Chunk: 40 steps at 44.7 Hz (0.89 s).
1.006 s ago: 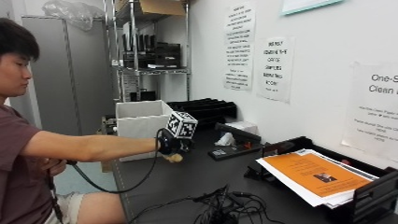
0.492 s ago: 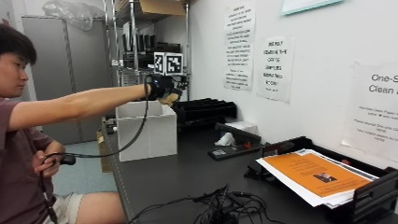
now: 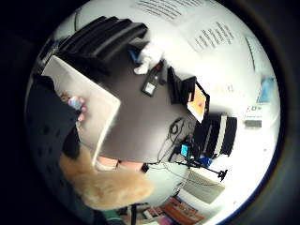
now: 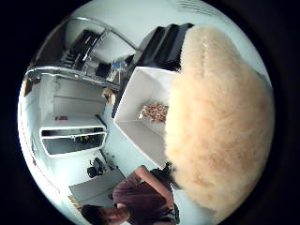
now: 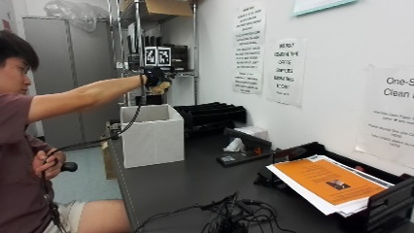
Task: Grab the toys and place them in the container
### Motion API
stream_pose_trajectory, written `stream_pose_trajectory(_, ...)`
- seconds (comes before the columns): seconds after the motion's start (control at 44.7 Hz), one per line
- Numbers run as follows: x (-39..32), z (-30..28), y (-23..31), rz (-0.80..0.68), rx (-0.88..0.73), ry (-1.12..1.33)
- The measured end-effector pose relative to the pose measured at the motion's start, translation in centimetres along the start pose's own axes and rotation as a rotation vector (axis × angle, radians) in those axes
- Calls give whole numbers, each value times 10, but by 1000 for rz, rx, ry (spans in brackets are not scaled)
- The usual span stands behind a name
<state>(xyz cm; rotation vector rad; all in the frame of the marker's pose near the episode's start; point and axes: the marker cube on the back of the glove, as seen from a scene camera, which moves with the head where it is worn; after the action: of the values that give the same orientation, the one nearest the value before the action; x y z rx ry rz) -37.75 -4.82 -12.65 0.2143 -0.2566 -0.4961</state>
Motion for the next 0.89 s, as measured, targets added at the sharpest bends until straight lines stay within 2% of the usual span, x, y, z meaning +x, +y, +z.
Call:
stream_pose_trajectory(0.112,-43,3,-7,-113,31,-50)
stream_pose_trajectory(0.335,-82,7,-17,-145,11,14)
stream_pose_trajectory(0.514,-92,24,-18,-36,-262,-40)
stream_pose_trajectory(0.559,-91,25,-16,-30,-283,-32)
stream_pose_trajectory(0.693,-101,21,-20,-154,-138,-124)
stream_pose_trajectory(0.894,-96,29,-13,-129,-141,-138)
